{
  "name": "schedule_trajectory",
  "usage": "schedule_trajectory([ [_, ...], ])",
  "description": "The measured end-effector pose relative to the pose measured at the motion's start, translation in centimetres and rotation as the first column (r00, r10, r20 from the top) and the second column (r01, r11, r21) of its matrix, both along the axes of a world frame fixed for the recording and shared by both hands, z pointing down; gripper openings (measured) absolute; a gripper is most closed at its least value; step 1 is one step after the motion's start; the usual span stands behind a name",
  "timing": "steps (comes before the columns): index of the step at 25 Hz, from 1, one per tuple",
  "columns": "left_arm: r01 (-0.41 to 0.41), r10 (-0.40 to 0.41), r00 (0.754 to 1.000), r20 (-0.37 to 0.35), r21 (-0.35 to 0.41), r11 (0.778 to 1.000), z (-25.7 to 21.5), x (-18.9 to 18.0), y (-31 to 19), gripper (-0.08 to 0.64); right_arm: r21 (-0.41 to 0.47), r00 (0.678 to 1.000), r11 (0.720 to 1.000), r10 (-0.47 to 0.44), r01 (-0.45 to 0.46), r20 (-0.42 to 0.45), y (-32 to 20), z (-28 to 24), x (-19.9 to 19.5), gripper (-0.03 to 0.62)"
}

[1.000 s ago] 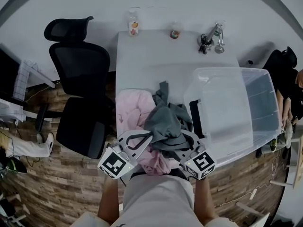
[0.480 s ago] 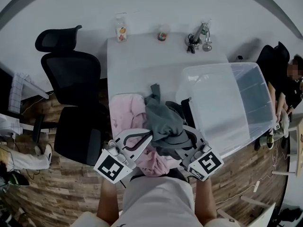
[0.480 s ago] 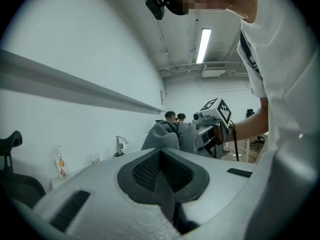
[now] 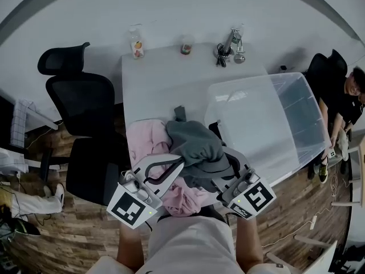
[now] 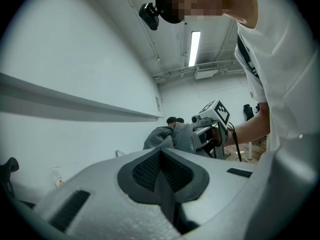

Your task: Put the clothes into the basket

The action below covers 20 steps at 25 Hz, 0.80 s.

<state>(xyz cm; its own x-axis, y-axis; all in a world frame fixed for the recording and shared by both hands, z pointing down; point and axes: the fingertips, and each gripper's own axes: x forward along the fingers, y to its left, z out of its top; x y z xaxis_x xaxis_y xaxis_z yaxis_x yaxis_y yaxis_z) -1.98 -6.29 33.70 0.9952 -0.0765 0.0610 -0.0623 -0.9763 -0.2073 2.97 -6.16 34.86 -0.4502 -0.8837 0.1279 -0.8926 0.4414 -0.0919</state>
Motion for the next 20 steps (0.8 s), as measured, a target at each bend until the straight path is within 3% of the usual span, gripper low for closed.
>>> schedule_trajectory([
  [6,0.007,-0.006,1.0,-0.023,0.061,0.998,-2.8,2.2,0.9,0.0,0.078,0.995,0.997,-0.014,0.006,0.094,0.6,-3.8,2.5,0.153],
  [20,-0.049,0.062,0.996,-0.062,0.186,0.981,-8.2,9.4,2.7,0.002,0.213,0.996,0.976,0.014,-0.033,0.089,2.4,-10.6,9.8,0.153],
])
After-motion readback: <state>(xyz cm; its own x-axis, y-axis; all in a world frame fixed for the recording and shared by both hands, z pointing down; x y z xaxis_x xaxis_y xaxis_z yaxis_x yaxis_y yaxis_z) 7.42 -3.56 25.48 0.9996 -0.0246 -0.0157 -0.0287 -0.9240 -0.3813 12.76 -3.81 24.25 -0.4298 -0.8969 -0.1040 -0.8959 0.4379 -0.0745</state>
